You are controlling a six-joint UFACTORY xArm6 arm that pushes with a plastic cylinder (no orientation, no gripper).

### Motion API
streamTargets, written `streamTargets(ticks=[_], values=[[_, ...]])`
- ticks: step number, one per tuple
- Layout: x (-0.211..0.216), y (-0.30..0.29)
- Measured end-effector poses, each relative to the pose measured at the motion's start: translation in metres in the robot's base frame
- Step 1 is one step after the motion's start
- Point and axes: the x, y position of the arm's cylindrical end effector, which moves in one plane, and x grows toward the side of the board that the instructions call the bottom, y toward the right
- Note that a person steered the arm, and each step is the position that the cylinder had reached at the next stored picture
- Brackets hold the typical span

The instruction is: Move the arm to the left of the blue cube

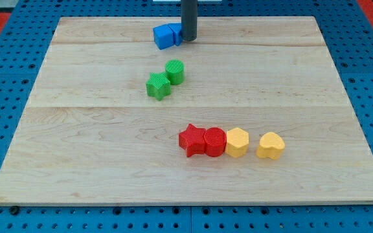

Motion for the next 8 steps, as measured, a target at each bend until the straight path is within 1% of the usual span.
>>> streamTargets(ticks=[1,2,3,5,6,8], values=[[0.01,0.021],[0.035,0.032],[0.042,0.01],[0.042,-0.085],[0.037,-0.099],[0.02,-0.099]])
